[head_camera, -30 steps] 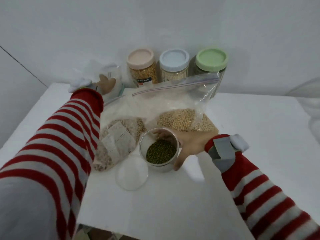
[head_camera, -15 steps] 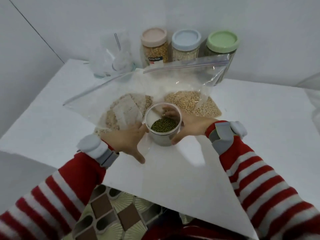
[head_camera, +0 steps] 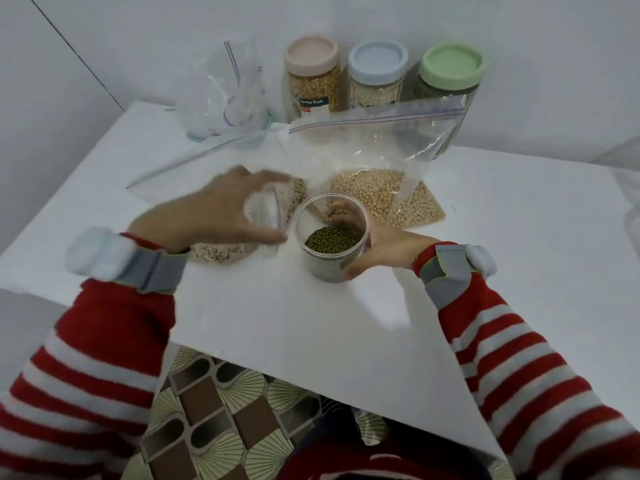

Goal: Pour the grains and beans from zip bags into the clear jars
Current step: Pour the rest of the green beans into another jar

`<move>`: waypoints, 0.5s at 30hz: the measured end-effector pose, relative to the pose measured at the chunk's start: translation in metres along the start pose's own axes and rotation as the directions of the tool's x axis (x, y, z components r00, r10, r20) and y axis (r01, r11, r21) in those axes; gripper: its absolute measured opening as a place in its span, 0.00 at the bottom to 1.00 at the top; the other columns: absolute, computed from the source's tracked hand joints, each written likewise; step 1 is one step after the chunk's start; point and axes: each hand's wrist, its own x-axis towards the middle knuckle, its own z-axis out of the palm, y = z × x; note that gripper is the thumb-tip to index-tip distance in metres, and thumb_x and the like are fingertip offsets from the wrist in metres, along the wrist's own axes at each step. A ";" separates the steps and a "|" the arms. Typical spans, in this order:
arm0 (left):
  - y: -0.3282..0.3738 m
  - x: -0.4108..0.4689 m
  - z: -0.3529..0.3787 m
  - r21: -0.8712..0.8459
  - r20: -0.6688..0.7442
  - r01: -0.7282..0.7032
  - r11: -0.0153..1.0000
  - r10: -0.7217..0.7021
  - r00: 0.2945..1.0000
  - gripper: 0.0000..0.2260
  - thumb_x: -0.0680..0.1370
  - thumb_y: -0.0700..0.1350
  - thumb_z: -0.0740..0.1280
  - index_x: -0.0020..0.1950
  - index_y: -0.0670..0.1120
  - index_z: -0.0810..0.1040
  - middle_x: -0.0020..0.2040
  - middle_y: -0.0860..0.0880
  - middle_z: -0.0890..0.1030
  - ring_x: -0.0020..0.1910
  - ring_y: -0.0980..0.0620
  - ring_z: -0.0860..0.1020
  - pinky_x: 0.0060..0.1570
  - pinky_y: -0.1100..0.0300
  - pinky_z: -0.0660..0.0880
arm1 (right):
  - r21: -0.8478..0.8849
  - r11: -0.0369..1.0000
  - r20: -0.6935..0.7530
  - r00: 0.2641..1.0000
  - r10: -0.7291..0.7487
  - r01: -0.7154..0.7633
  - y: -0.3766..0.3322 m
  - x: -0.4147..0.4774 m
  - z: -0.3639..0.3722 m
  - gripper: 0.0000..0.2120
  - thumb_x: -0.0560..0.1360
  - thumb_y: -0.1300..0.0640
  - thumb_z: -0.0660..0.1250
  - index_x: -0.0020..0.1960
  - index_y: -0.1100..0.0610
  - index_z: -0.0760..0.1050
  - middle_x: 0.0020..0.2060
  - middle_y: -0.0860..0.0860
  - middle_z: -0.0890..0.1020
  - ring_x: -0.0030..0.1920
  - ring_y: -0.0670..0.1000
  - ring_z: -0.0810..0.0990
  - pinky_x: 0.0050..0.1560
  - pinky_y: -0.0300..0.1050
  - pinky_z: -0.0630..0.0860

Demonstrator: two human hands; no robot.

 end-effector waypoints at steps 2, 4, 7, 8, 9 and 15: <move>0.006 -0.012 -0.015 -0.315 -0.323 -0.144 0.938 0.036 0.946 0.34 0.62 0.69 0.73 0.64 0.62 0.69 0.60 0.50 0.69 0.63 0.51 0.72 0.64 0.55 0.71 | 0.031 0.999 -0.028 0.999 -0.021 0.021 0.002 -0.003 0.001 0.56 0.59 0.58 0.82 0.75 0.40 0.50 0.69 0.43 0.68 0.70 0.47 0.65 0.66 0.38 0.65; 0.012 -0.017 -0.003 -0.531 -0.567 -0.415 0.739 0.054 0.822 0.30 0.65 0.65 0.76 0.58 0.54 0.68 0.59 0.49 0.71 0.65 0.50 0.74 0.67 0.55 0.71 | 0.094 0.994 -0.074 0.996 -0.049 0.056 0.002 -0.006 0.010 0.56 0.63 0.64 0.81 0.76 0.44 0.49 0.69 0.43 0.67 0.69 0.45 0.66 0.61 0.28 0.66; 0.017 -0.009 0.049 -0.594 -0.549 -0.434 0.677 0.053 0.834 0.29 0.64 0.62 0.77 0.52 0.51 0.66 0.66 0.48 0.69 0.69 0.50 0.72 0.69 0.54 0.68 | 0.208 0.957 -0.298 0.945 -0.132 0.200 0.006 -0.007 0.040 0.55 0.61 0.67 0.82 0.75 0.52 0.51 0.70 0.48 0.67 0.70 0.42 0.68 0.65 0.28 0.66; 0.020 -0.006 0.064 -0.561 -0.518 -0.398 0.726 0.066 0.853 0.29 0.63 0.62 0.78 0.51 0.50 0.66 0.68 0.48 0.69 0.69 0.50 0.71 0.68 0.54 0.68 | 0.208 0.948 -0.392 0.908 -0.144 0.240 0.010 -0.006 0.051 0.53 0.60 0.65 0.83 0.73 0.52 0.52 0.69 0.49 0.69 0.69 0.41 0.69 0.67 0.32 0.67; 0.022 -0.003 0.075 -0.512 -0.501 -0.372 0.775 0.082 0.861 0.29 0.63 0.62 0.78 0.51 0.50 0.66 0.69 0.47 0.70 0.69 0.52 0.71 0.68 0.55 0.68 | 0.173 0.952 -0.479 0.866 -0.142 0.252 0.014 -0.004 0.061 0.52 0.59 0.62 0.84 0.70 0.50 0.53 0.67 0.48 0.71 0.67 0.39 0.71 0.66 0.35 0.70; 0.039 0.010 0.066 -0.213 -0.379 -0.299 0.930 0.203 0.903 0.44 0.62 0.68 0.72 0.73 0.53 0.62 0.66 0.54 0.66 0.64 0.58 0.64 0.66 0.68 0.59 | -0.068 0.971 -0.757 0.622 -0.200 0.229 0.003 0.005 0.087 0.49 0.55 0.44 0.84 0.67 0.34 0.59 0.61 0.39 0.75 0.62 0.37 0.74 0.60 0.35 0.73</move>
